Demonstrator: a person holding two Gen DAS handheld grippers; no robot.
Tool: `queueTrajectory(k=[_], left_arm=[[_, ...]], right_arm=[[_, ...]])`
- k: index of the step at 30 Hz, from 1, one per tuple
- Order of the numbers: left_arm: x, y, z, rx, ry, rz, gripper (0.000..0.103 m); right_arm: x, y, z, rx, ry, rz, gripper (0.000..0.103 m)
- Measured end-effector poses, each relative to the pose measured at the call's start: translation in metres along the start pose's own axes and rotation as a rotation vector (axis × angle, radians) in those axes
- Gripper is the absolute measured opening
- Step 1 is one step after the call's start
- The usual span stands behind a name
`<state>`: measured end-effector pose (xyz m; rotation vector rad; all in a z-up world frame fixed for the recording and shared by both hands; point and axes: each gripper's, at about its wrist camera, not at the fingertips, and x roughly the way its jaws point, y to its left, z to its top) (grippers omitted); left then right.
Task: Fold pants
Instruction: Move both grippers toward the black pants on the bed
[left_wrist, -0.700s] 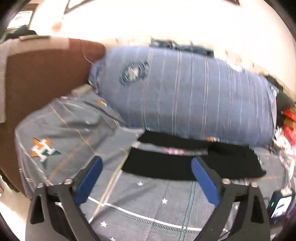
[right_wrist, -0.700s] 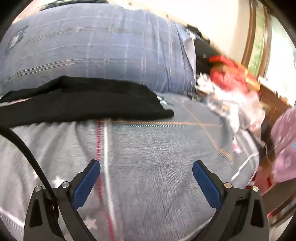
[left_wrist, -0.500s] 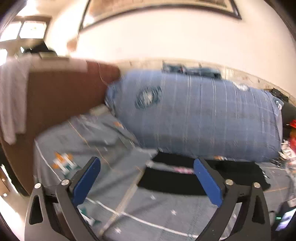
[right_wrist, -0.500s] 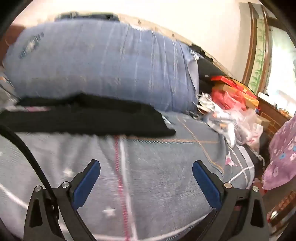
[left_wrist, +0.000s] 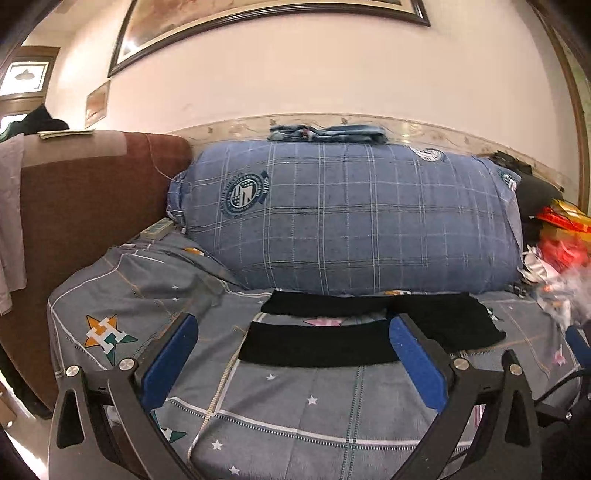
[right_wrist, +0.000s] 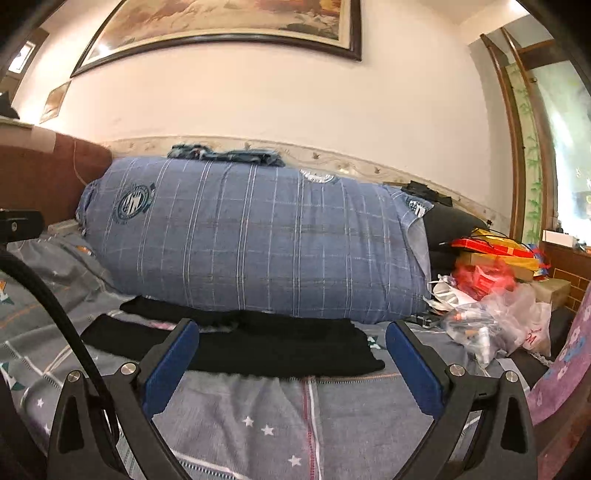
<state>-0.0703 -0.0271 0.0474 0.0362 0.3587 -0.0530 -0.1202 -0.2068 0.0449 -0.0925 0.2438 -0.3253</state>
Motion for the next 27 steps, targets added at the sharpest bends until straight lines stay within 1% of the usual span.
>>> queueTrajectory(k=[3,6,9,12,15,17,24,27], left_arm=[[0.001,-0.002,-0.002,0.023,0.005,-0.004,0.103],[0.0,0.001,0.0,-0.011,0.026,-0.019,0.103],[0.008,0.001,-0.002,-0.008,0.051,-0.029,0.103],[0.013,0.0,-0.008,-0.012,0.076,-0.04,0.103],[0.015,0.002,-0.011,-0.018,0.078,-0.042,0.103],[0.015,0.005,-0.013,-0.033,0.07,-0.042,0.103],[0.02,0.016,-0.019,-0.084,0.052,-0.01,0.103],[0.03,0.021,-0.02,-0.09,0.103,-0.04,0.103]], right_arm=[[0.0,-0.002,-0.002,0.02,0.024,0.013,0.103],[0.002,-0.005,-0.002,0.033,0.044,0.02,0.103],[-0.002,-0.005,-0.005,0.027,0.037,0.015,0.103],[0.004,0.0,-0.011,0.016,0.065,0.034,0.103],[0.008,0.002,-0.015,0.015,0.089,0.05,0.103],[0.009,0.004,-0.016,0.008,0.091,0.053,0.103],[0.01,0.008,-0.02,-0.006,0.099,0.05,0.103],[0.014,0.01,-0.024,-0.006,0.119,0.058,0.103]])
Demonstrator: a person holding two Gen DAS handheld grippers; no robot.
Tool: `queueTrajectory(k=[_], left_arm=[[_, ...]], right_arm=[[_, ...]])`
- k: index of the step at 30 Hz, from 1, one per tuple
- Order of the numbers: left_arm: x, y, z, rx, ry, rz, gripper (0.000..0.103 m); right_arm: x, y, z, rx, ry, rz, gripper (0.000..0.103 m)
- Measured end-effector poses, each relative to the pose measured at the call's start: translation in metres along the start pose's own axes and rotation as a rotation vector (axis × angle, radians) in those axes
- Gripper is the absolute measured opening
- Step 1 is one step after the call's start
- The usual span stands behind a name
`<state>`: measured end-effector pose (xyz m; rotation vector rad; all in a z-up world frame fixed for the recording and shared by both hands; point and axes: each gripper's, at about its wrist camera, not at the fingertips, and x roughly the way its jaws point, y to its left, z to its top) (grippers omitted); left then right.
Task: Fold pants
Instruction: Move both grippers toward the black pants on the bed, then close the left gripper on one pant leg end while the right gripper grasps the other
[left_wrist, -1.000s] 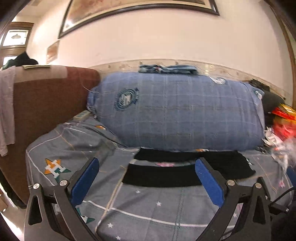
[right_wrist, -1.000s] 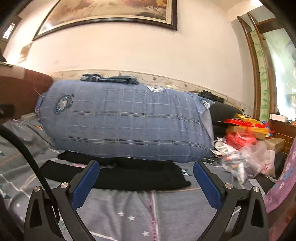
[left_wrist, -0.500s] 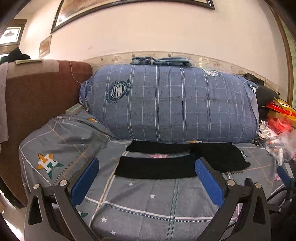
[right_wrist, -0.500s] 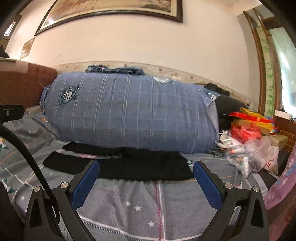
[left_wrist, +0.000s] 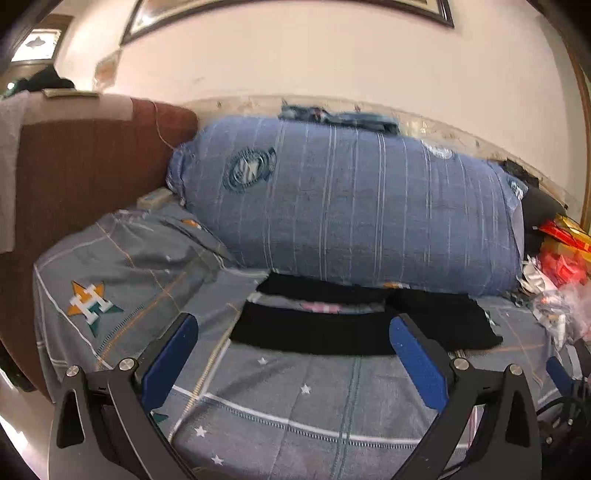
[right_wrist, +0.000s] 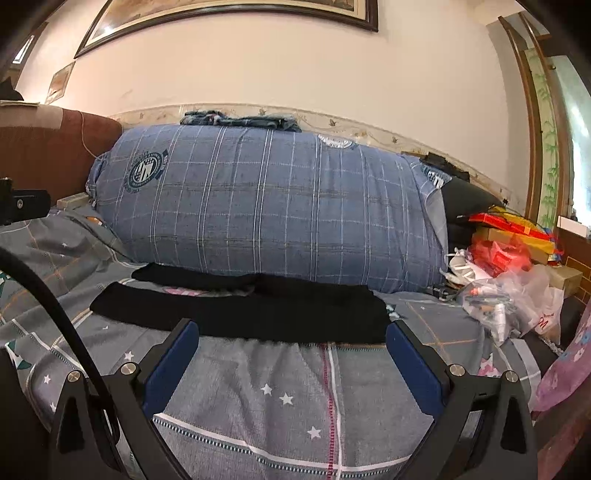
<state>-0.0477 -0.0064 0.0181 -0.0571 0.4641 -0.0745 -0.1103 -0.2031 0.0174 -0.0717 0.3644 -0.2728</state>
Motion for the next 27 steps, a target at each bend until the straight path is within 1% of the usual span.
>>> queueTrajectory(k=[2,5,6,8,10,12,15,18,23,25,27], left_arm=[[0.007,0.005,-0.001,-0.003,0.021,0.0,0.103],[0.018,0.016,-0.005,-0.022,0.038,0.02,0.103],[0.026,0.021,-0.006,-0.027,0.058,0.036,0.103],[0.045,0.028,-0.009,-0.044,0.123,0.055,0.103],[0.065,0.036,-0.014,-0.072,0.195,0.065,0.103],[0.081,0.041,-0.019,-0.088,0.247,0.081,0.103],[0.098,0.037,-0.025,-0.07,0.279,0.094,0.103],[0.112,0.026,-0.027,-0.023,0.302,0.082,0.103],[0.128,0.02,-0.01,-0.02,0.292,0.044,0.103],[0.137,0.02,0.0,-0.02,0.292,0.003,0.103],[0.152,0.021,0.009,-0.023,0.327,-0.061,0.103]], right_arm=[[0.006,0.003,-0.002,-0.006,0.027,0.011,0.103],[0.017,0.006,-0.003,-0.011,0.064,0.034,0.103],[0.02,0.008,-0.004,-0.018,0.069,0.036,0.103],[0.031,0.013,-0.009,-0.036,0.092,0.04,0.103],[0.043,0.016,-0.015,-0.035,0.128,0.055,0.103],[0.055,0.016,-0.023,-0.029,0.168,0.07,0.103],[0.07,0.013,-0.033,-0.024,0.212,0.072,0.103],[0.085,0.004,-0.038,-0.006,0.244,0.071,0.103],[0.108,-0.017,-0.036,0.046,0.266,0.048,0.103],[0.119,-0.026,-0.035,0.071,0.283,0.042,0.103],[0.133,-0.035,-0.032,0.096,0.308,0.044,0.103]])
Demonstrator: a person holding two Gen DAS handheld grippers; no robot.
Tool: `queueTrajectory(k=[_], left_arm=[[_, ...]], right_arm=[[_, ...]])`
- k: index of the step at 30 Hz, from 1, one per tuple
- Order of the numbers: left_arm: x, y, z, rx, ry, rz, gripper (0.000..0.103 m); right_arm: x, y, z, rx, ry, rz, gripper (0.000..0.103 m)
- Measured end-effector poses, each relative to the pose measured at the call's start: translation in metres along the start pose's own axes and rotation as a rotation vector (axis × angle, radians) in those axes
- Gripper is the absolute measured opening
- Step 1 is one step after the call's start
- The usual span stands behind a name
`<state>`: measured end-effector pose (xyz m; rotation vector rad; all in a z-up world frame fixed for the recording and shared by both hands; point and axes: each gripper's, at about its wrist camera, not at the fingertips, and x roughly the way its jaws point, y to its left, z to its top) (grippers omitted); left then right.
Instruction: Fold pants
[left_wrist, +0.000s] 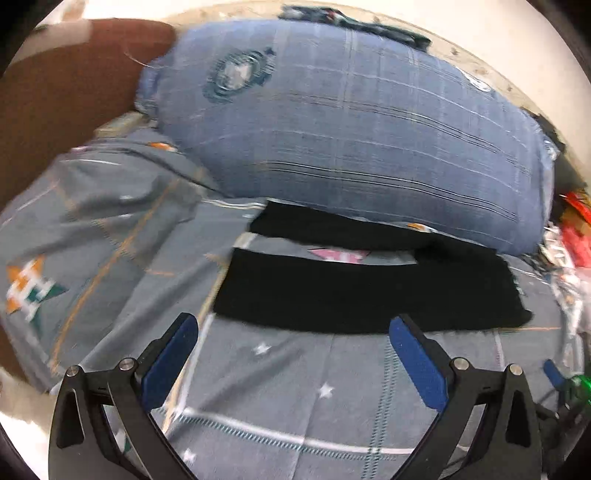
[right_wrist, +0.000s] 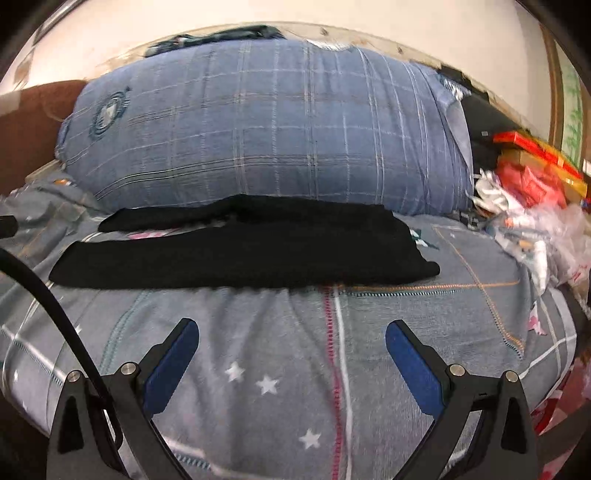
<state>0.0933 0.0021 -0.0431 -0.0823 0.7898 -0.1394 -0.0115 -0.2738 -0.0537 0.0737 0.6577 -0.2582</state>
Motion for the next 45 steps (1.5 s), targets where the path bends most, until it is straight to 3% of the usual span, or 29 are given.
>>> queueTrajectory(k=[3,5,9,11,13,14,16,19,22,26,32,33,34,35,36,37,39,45], left_arm=[[0.026,0.009,0.029,-0.048,0.09,-0.141,0.103],[0.044,0.012,0.052,-0.05,0.106,-0.177,0.103],[0.095,0.016,0.106,0.014,0.092,-0.09,0.103],[0.134,0.027,0.13,0.014,0.137,-0.076,0.101],[0.177,0.04,0.15,-0.017,0.211,-0.078,0.087],[0.203,0.046,0.16,-0.035,0.258,-0.084,0.085],[0.24,0.055,0.17,-0.064,0.309,-0.092,0.082],[0.282,0.066,0.177,-0.087,0.343,-0.062,0.082],[0.314,0.077,0.177,-0.121,0.389,-0.083,0.082],[0.335,0.088,0.173,-0.147,0.422,-0.132,0.082],[0.347,0.075,0.192,-0.081,0.425,-0.168,0.083],[0.35,0.068,0.194,-0.053,0.436,-0.158,0.083],[0.352,0.062,0.197,-0.018,0.444,-0.145,0.076],[0.351,0.053,0.197,0.029,0.439,-0.132,0.057],[0.348,0.045,0.197,0.073,0.433,-0.12,0.009],[0.344,0.04,0.198,0.093,0.429,-0.119,0.009],[0.33,0.039,0.205,0.101,0.378,-0.114,0.008],[0.283,0.056,0.233,0.051,0.308,-0.157,0.006]], right_arm=[[0.014,-0.015,0.019,0.031,0.028,0.021,0.103],[0.024,-0.03,0.041,0.074,0.045,0.055,0.103],[0.055,-0.057,0.089,0.107,0.102,0.106,0.103],[0.081,-0.074,0.117,0.085,0.136,0.1,0.103],[0.101,-0.085,0.135,0.051,0.144,0.072,0.103],[0.116,-0.093,0.146,0.034,0.155,0.06,0.103],[0.146,-0.109,0.164,0.033,0.206,0.06,0.102],[0.197,-0.137,0.188,0.104,0.305,0.088,0.1],[0.242,-0.161,0.204,0.189,0.384,0.133,0.1],[0.295,-0.168,0.215,0.186,0.472,0.097,0.1],[0.346,-0.148,0.204,0.091,0.561,0.017,0.1],[0.349,-0.144,0.202,0.085,0.567,0.015,0.097],[0.353,-0.14,0.201,0.079,0.574,0.017,0.085],[0.355,-0.135,0.199,0.07,0.583,0.017,0.075],[0.356,-0.131,0.198,0.064,0.598,0.024,0.046],[0.357,-0.127,0.196,0.056,0.62,0.026,0.029],[0.351,-0.122,0.199,0.039,0.619,0.03,0.024],[0.307,-0.131,0.22,0.104,0.533,0.073,0.022]])
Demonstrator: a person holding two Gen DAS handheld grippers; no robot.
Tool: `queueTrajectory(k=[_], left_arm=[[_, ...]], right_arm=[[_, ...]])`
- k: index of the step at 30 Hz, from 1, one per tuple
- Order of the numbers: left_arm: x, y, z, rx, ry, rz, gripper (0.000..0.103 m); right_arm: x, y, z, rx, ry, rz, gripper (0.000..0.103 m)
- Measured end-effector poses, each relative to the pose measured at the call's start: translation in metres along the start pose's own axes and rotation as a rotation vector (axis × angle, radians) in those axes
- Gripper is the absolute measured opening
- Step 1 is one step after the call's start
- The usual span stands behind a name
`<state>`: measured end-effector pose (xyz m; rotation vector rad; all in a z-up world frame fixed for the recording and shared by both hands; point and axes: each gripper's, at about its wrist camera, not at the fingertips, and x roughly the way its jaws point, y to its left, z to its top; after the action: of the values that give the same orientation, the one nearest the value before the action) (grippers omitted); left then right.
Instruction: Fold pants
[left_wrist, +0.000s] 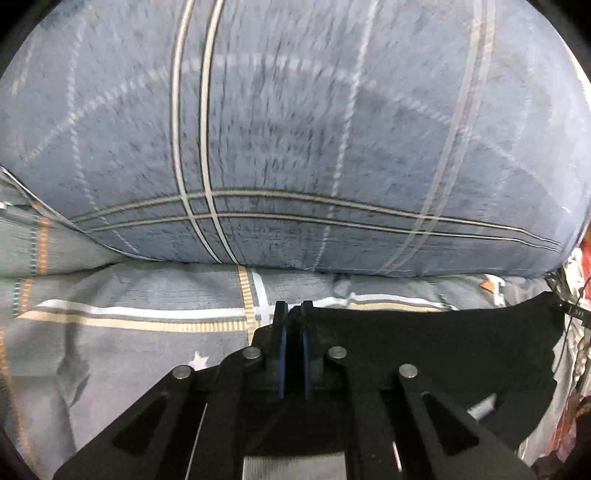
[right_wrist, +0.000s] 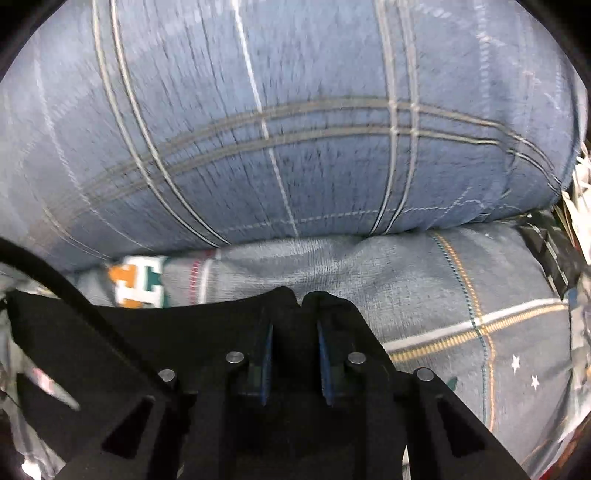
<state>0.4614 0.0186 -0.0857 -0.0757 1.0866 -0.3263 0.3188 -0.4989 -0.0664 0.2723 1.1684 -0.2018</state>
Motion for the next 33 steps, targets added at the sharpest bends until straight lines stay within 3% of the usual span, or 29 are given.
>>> queueTrajectory(k=[6,9,13,16,20,22,27,29,33], left_arm=[[-0.074,-0.006,-0.02,0.047,-0.093,-0.04,0.006],[-0.107,-0.019,-0.05,0.078,-0.15,-0.047,0.006],[-0.132,-0.026,-0.122,0.113,-0.215,-0.019,0.006],[-0.137,-0.017,-0.174,0.088,-0.205,-0.015,0.007],[-0.123,0.012,-0.231,0.007,-0.132,0.002,0.008],[-0.119,0.033,-0.245,-0.071,-0.097,-0.025,0.009],[-0.143,0.076,-0.26,-0.234,-0.14,-0.039,0.01],[-0.152,0.088,-0.26,-0.283,-0.157,-0.061,0.015],[-0.161,0.083,-0.259,-0.279,-0.188,-0.039,0.028]], right_arm=[[-0.059,-0.001,-0.028,0.012,-0.072,0.074,0.022],[-0.085,0.001,-0.059,0.017,-0.098,0.118,0.021],[-0.092,-0.012,-0.108,0.047,-0.094,0.166,0.021],[-0.086,-0.027,-0.155,0.08,-0.05,0.196,0.021],[-0.067,-0.046,-0.209,0.15,-0.002,0.252,0.022],[-0.065,-0.05,-0.223,0.158,-0.001,0.238,0.031],[-0.078,-0.055,-0.231,0.183,-0.022,0.187,0.048],[-0.086,-0.054,-0.229,0.166,-0.052,0.164,0.049],[-0.097,-0.052,-0.218,0.167,-0.096,0.132,0.058]])
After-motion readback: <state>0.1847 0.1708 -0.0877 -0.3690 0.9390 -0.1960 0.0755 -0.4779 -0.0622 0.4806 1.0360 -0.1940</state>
